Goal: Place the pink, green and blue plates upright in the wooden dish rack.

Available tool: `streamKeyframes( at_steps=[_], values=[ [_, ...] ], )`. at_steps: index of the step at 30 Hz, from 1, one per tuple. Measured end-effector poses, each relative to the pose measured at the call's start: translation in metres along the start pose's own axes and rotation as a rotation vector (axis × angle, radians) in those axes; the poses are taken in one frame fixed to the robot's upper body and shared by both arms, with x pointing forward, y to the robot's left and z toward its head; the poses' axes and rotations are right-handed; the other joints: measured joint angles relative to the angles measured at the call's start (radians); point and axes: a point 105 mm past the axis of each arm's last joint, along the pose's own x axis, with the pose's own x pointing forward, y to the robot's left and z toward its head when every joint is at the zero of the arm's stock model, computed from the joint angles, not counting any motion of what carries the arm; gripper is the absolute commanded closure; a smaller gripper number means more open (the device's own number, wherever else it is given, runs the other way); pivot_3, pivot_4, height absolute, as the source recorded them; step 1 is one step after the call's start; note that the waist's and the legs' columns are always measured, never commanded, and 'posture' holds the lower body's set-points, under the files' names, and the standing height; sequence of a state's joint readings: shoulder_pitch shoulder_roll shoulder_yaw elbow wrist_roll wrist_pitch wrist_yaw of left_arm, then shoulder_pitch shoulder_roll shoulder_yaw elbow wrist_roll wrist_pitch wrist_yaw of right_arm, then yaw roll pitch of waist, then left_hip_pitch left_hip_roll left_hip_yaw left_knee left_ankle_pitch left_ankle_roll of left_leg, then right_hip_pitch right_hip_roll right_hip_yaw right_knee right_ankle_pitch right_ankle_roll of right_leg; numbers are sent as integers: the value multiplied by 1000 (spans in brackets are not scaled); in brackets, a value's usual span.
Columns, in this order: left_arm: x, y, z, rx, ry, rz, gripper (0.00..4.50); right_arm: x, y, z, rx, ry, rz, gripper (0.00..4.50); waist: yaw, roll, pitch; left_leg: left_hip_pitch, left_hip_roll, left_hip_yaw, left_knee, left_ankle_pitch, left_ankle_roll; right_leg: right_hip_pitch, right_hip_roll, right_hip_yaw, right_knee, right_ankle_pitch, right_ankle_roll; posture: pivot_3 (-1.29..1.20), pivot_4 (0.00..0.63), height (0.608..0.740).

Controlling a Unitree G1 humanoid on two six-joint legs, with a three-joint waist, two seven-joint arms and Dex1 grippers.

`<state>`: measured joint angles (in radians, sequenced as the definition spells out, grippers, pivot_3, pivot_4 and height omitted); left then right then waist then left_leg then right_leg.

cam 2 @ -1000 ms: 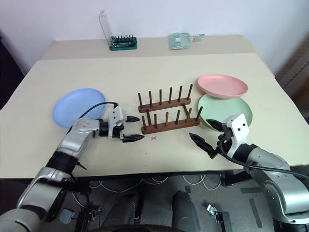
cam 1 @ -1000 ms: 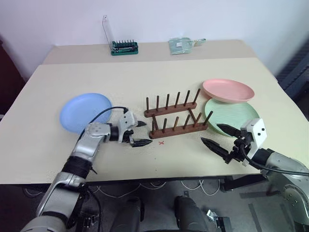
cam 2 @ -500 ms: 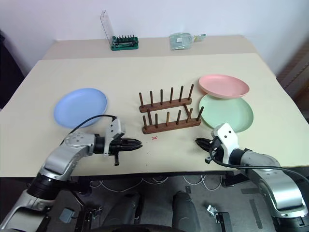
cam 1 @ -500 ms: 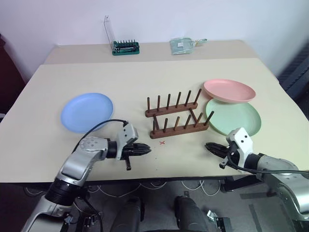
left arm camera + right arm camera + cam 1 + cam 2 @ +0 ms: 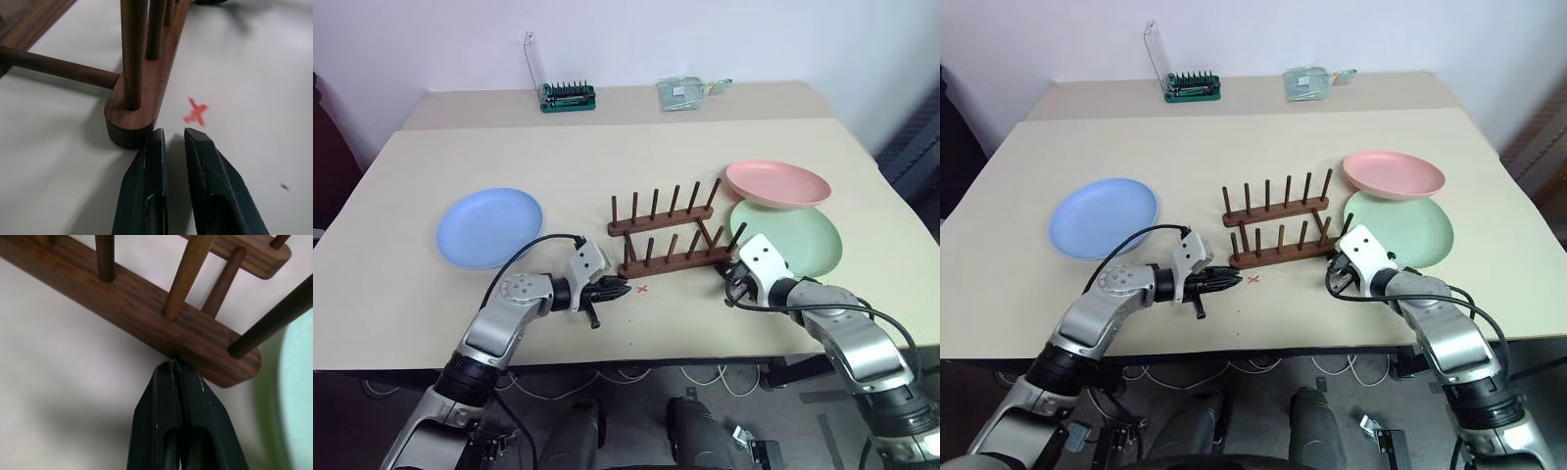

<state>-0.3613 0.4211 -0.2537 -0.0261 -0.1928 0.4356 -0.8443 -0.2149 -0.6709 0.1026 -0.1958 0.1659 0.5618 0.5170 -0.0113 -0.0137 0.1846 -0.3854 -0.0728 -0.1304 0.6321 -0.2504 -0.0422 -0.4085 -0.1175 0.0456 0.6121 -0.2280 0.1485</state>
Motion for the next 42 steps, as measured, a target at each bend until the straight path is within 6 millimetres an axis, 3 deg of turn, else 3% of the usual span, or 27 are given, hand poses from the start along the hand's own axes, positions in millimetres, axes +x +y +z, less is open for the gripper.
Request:
streamKeyframes(
  at_steps=[18,34,38,42],
  values=[
    [5,39,1,56,-36,207,3873,24,-11,7,-53,-53,-50,4500,-5,0,-1,2,0,0,0,0,0,1,0,0,1,0,0,0,150,740],
    [6,47,1,83,-48,252,3873,25,-10,8,-70,-57,-43,4500,-4,0,-1,3,0,0,0,0,0,1,0,0,1,0,0,0,150,740],
    [4,48,1,74,-50,252,3873,21,-5,7,-76,-63,-16,4500,-4,0,-1,3,0,0,-1,0,0,1,0,0,1,0,0,0,150,740],
    [-5,35,-1,52,-41,172,3873,-7,14,6,-122,-60,140,4500,-3,0,0,1,0,0,-1,0,0,0,0,0,1,0,0,0,150,740]
  ],
)
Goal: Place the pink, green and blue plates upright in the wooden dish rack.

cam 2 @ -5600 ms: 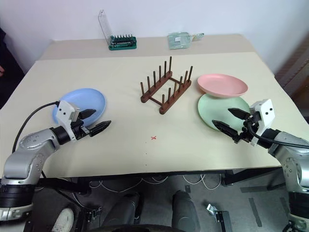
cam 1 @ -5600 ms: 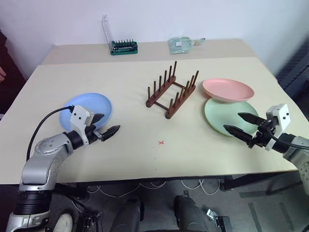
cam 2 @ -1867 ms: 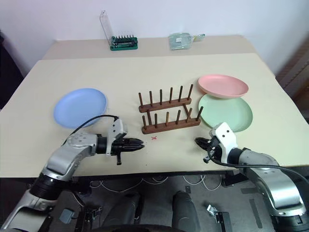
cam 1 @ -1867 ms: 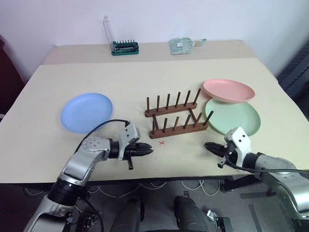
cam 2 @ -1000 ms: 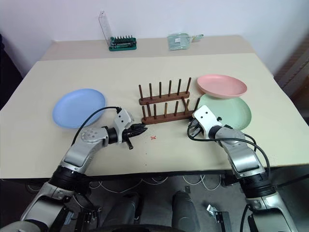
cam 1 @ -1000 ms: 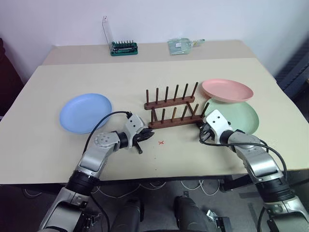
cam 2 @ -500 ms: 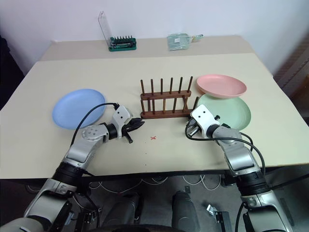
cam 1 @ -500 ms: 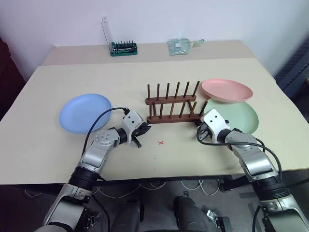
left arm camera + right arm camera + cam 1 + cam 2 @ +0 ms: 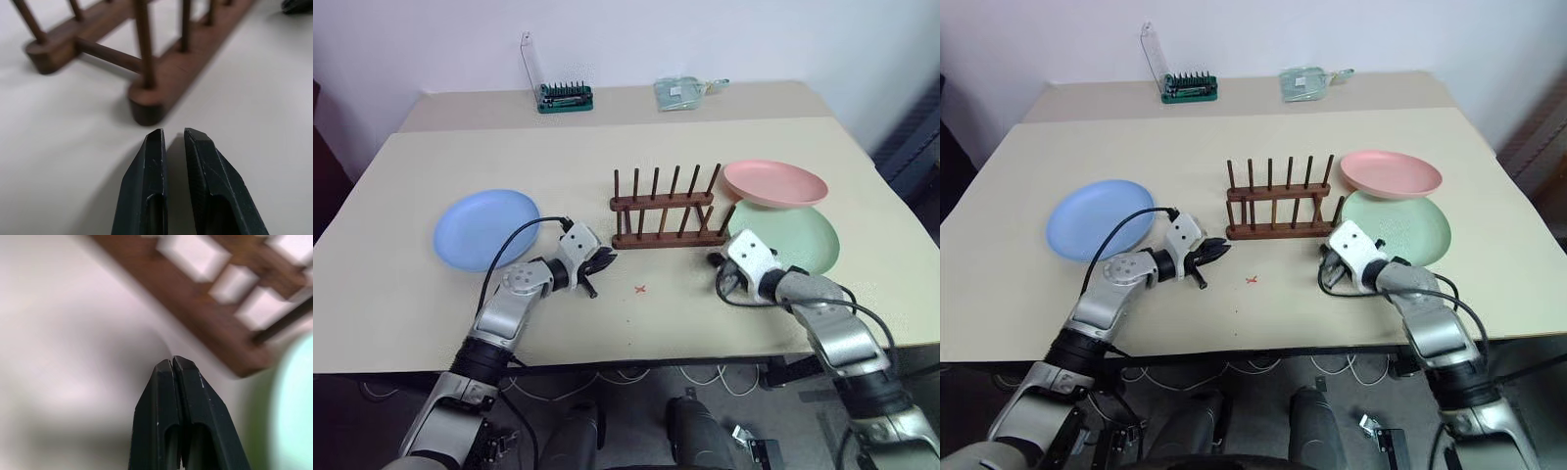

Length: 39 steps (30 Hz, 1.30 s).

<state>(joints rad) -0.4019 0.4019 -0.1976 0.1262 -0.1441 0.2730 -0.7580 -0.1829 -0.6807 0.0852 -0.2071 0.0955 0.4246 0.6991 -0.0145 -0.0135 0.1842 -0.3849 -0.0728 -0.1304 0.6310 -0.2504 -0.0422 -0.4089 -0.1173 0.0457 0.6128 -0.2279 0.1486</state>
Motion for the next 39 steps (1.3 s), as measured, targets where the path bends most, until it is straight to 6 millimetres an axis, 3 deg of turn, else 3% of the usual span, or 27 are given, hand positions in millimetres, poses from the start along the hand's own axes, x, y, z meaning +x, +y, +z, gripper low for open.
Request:
streamKeyframes(
  at_steps=[3,5,10,11,14,19,25,28,35,39],
  values=[
    [-7,-15,2,-59,-13,-88,3933,-24,-2,19,7,-43,65,3668,0,0,0,-1,0,0,1,0,0,0,0,0,0,0,0,0,150,740],
    [-11,-27,8,-70,-31,-159,3933,-42,-12,33,1,-68,67,2609,2,0,1,-1,0,0,1,0,0,0,0,0,0,0,0,0,150,740],
    [-6,-46,34,-44,-94,-261,3933,-75,-75,39,-82,15,-100,160,5,0,1,-2,0,1,2,0,0,0,-1,0,-1,0,0,0,150,740],
    [-4,-49,37,-42,-105,-271,3933,-80,-89,41,-115,25,-142,35,4,0,1,-2,0,1,1,0,0,0,-1,0,-1,0,0,0,150,740],
    [1,-56,41,-40,-118,-299,3933,-85,-118,42,-193,57,-224,35,-4,0,1,-1,1,2,0,0,0,-1,0,0,-1,0,0,0,150,740],
    [4,-63,40,-39,-127,-314,3933,-66,-148,22,-271,152,-240,35,-7,0,1,-1,1,3,0,0,0,-1,0,0,-1,0,0,0,150,740],
    [3,-61,37,-42,-127,-281,3933,-32,-154,4,-320,195,-192,35,-3,1,2,-2,0,3,0,0,0,-1,-1,1,-1,0,0,0,150,740],
    [2,-60,34,-53,-123,-258,3933,-21,-151,-2,-340,196,-164,874,0,1,2,-2,0,3,0,0,0,-2,-1,1,-1,0,0,0,150,740],
    [-4,-60,40,-45,-129,-224,3933,-18,-149,-4,-423,206,-160,4441,-3,1,2,-2,0,3,0,0,0,-2,-1,1,-1,0,0,0,150,740],
    [-9,-59,39,-59,-125,-206,3933,-23,-153,8,-512,200,-207,4478,-4,2,2,-2,0,3,0,0,0,-2,-1,1,0,0,0,0,150,740]
  ],
)
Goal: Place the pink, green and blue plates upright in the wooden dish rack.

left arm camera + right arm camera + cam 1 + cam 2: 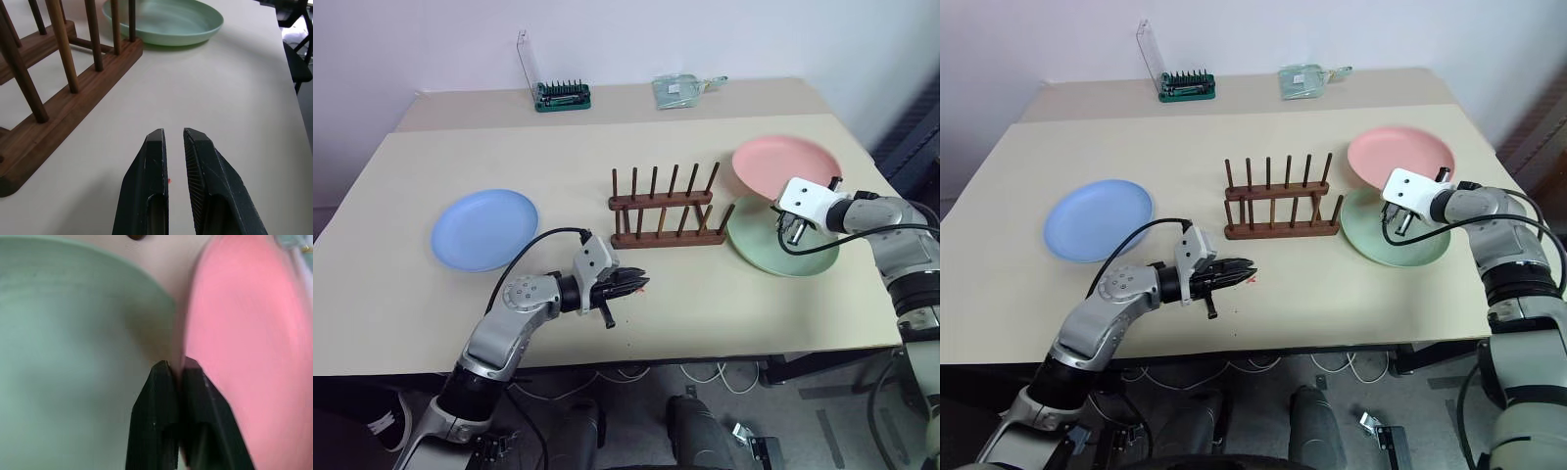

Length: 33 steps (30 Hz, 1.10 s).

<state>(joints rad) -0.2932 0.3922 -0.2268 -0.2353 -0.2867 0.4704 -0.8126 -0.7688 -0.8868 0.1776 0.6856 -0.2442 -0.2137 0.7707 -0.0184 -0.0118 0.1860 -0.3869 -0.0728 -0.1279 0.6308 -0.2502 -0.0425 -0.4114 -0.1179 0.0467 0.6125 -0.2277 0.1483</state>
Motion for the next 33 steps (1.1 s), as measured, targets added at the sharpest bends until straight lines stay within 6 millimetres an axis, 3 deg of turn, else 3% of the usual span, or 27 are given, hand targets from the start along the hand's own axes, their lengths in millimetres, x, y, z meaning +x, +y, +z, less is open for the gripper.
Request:
streamKeyframes(
  at_steps=[6,9,10,12,15,18,22,26,33],
  values=[
    [-2,2,2,-11,-2,28,3933,-14,-15,25,-75,-68,-118,4478,4,0,0,0,0,0,0,0,0,0,0,0,0,0,0,0,150,740],
    [-3,3,2,-10,-5,37,3933,-30,-34,49,-12,-171,-205,4478,2,0,0,0,0,0,0,0,0,0,0,0,0,0,0,0,150,740],
    [-3,4,3,-10,-6,39,3933,-38,-42,62,63,-236,-237,4478,1,0,0,0,0,0,0,0,0,0,0,0,0,0,0,0,150,740],
    [-1,5,4,-15,-13,45,3933,-54,-60,99,387,-488,-279,4478,-4,0,0,0,1,-1,0,0,0,0,1,0,0,0,-1,0,150,740],
    [3,7,9,-9,-34,46,3933,-88,-68,149,689,-825,-158,4478,6,0,0,-1,1,-4,1,0,0,0,0,-1,0,0,-1,0,150,740],
    [3,10,5,-13,-30,56,3933,-115,-66,175,938,-1095,18,4478,14,0,0,-1,0,-5,1,0,0,2,-1,-2,-1,0,-1,0,150,740],
    [3,13,1,-14,-34,62,3933,-120,-56,183,1130,-1163,153,4478,11,0,0,-1,0,-5,1,0,0,1,-1,-2,-1,0,-1,0,150,740],
    [4,15,0,-4,-40,63,3933,-104,-40,171,1296,-1103,177,4478,6,0,0,-2,0,-4,0,0,0,0,0,-2,0,0,-1,0,150,740],
    [3,16,-1,1,-41,59,3933,-97,-29,161,1359,-1055,170,4478,5,1,0,-2,0,-3,1,0,0,-1,0,-2,1,0,-1,0,150,740]
  ],
)
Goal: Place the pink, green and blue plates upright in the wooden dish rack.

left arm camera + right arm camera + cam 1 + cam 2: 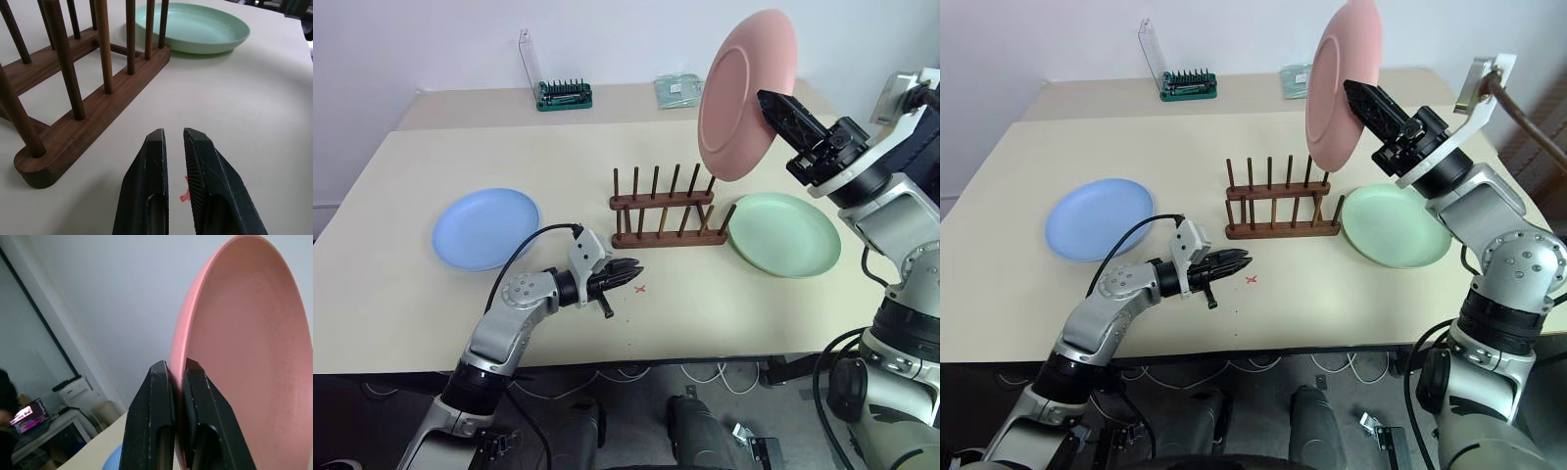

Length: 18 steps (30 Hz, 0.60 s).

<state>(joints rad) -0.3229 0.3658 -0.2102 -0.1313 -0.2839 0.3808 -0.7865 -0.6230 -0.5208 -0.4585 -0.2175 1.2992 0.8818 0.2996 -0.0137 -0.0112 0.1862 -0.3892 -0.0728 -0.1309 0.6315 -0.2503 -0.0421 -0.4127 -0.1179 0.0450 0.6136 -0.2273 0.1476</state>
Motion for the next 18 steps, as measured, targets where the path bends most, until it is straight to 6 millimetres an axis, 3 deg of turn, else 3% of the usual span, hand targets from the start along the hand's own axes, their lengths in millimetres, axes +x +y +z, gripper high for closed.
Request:
streamKeyframes(
  at_steps=[16,18],
  values=[
    [-1,2,-1,2,6,-3,3933,-16,-43,-32,89,77,-167,4478,-1,0,0,0,0,0,0,0,0,0,0,0,0,0,0,0,150,740],
    [-1,2,-1,2,6,-4,3933,-16,-46,-35,96,90,-180,3753,-1,0,0,0,0,0,0,0,0,0,0,0,0,0,0,0,150,740]
  ],
)
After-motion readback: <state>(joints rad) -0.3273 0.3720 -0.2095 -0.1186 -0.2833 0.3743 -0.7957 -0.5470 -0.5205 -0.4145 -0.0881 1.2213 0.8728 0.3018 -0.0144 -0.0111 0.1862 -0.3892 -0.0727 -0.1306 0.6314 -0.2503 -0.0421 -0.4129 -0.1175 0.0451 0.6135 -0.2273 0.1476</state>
